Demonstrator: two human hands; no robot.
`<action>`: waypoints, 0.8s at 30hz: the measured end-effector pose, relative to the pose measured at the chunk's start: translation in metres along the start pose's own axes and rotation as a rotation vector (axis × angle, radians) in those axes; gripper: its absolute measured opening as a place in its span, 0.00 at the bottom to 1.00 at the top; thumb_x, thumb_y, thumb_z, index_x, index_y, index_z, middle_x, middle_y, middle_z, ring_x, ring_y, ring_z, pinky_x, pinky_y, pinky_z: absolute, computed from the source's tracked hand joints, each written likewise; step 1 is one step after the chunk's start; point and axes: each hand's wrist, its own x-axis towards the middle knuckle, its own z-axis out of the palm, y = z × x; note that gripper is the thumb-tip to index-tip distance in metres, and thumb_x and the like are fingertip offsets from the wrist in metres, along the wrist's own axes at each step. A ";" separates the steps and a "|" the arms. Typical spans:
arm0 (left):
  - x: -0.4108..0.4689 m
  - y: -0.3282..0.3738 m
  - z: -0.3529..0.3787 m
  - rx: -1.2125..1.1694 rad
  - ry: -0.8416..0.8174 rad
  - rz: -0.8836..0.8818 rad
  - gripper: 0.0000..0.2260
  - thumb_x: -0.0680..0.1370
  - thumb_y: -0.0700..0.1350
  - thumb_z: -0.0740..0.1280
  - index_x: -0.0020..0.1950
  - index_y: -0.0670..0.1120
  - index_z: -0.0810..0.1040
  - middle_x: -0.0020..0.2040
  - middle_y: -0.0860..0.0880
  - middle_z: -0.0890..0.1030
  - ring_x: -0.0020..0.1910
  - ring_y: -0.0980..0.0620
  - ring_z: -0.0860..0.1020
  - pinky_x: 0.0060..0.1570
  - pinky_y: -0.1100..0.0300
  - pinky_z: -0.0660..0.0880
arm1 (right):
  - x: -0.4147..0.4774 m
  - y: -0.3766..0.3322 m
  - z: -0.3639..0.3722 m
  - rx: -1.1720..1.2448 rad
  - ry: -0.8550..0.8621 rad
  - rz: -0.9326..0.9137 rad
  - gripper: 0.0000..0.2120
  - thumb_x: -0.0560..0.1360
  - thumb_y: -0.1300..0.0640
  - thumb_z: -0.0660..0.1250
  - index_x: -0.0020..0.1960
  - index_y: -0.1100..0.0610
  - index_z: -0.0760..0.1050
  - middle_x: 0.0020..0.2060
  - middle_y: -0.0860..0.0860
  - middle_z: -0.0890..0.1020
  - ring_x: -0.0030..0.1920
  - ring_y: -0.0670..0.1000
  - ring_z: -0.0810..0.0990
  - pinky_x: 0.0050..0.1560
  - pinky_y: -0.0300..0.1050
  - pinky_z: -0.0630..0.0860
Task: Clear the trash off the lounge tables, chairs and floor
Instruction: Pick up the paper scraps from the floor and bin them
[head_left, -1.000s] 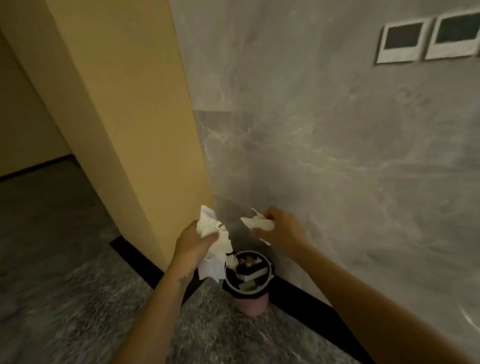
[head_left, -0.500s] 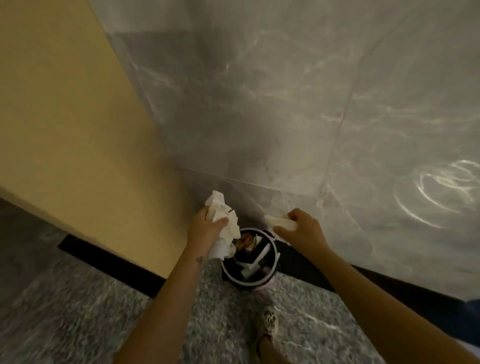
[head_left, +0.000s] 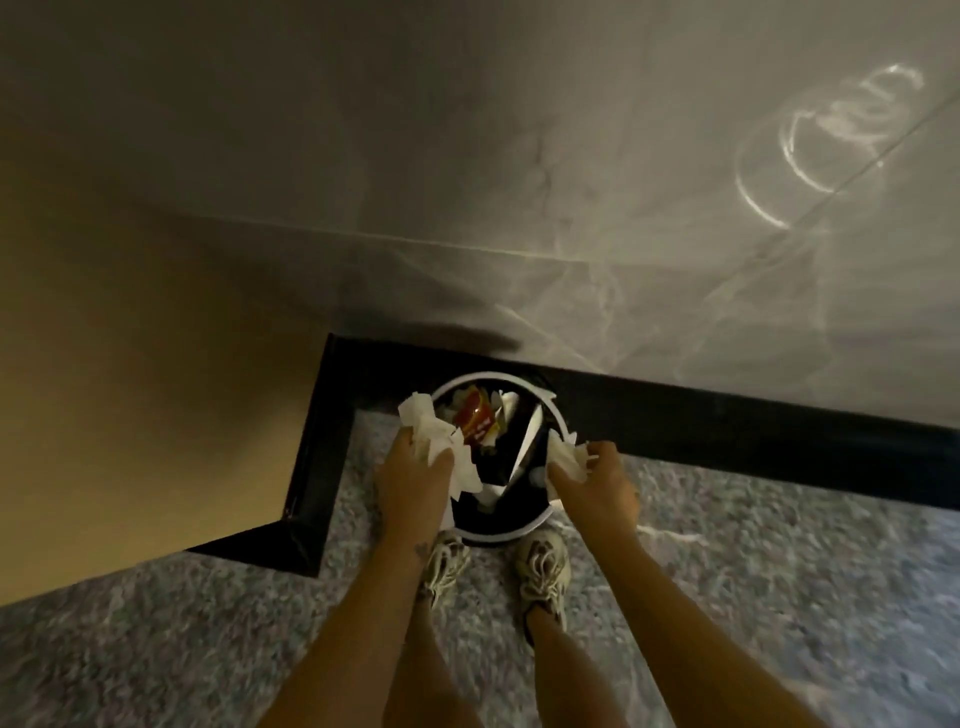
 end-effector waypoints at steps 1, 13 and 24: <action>0.013 -0.010 0.012 -0.006 -0.023 -0.009 0.15 0.77 0.39 0.65 0.62 0.38 0.71 0.56 0.42 0.76 0.51 0.48 0.74 0.49 0.57 0.71 | 0.011 0.009 0.013 0.009 0.006 0.052 0.20 0.71 0.46 0.68 0.57 0.54 0.68 0.50 0.52 0.78 0.53 0.55 0.77 0.58 0.55 0.72; 0.099 -0.075 0.087 0.136 -0.184 0.047 0.26 0.77 0.41 0.64 0.73 0.41 0.60 0.69 0.41 0.69 0.67 0.43 0.70 0.64 0.51 0.69 | 0.076 0.043 0.123 0.273 0.181 0.294 0.22 0.73 0.54 0.67 0.63 0.57 0.65 0.57 0.55 0.76 0.57 0.57 0.75 0.51 0.48 0.72; 0.109 -0.078 0.094 0.191 -0.286 0.153 0.30 0.72 0.47 0.73 0.70 0.42 0.64 0.67 0.42 0.68 0.66 0.43 0.68 0.57 0.56 0.68 | 0.051 0.021 0.145 0.334 0.220 0.153 0.19 0.74 0.55 0.67 0.62 0.57 0.68 0.53 0.51 0.78 0.54 0.51 0.77 0.56 0.51 0.74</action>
